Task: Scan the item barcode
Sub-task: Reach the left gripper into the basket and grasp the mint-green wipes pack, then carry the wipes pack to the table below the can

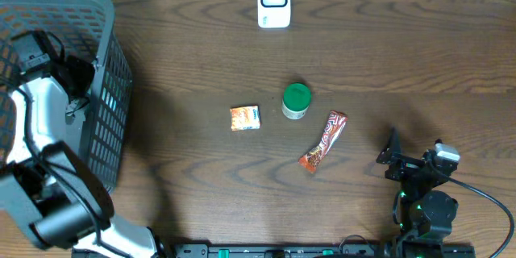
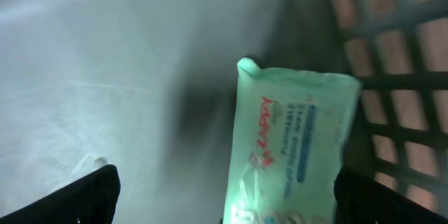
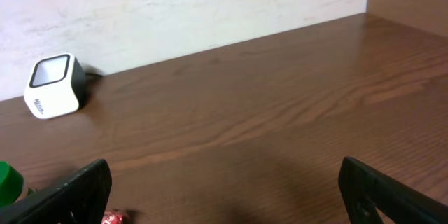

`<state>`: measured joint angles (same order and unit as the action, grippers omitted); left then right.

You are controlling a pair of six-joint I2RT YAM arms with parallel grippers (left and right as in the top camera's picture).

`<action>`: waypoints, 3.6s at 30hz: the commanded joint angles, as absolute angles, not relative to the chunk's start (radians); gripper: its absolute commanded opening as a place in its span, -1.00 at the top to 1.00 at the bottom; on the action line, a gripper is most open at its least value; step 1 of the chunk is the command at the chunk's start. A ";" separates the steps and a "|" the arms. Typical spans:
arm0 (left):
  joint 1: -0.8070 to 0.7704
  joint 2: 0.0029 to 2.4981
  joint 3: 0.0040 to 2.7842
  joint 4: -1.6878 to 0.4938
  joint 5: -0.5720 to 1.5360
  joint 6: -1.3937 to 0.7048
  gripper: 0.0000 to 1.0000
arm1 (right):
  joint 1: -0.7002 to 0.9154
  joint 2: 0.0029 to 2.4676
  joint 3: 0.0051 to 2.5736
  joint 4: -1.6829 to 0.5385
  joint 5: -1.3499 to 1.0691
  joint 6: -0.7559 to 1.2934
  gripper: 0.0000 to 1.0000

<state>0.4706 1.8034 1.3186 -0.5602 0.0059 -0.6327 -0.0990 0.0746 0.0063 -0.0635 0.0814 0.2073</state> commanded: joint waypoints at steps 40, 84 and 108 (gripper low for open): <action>0.422 1.031 1.320 -0.680 0.336 -0.562 0.85 | -0.103 0.072 0.006 -0.067 0.084 0.197 -0.98; -0.652 1.508 0.924 -0.409 0.249 -0.636 -0.92 | -0.103 0.072 0.006 -0.067 0.084 0.197 -0.98; -0.653 1.661 0.878 -0.387 0.240 -0.720 0.85 | -0.103 0.072 0.006 -0.067 0.084 0.197 -0.99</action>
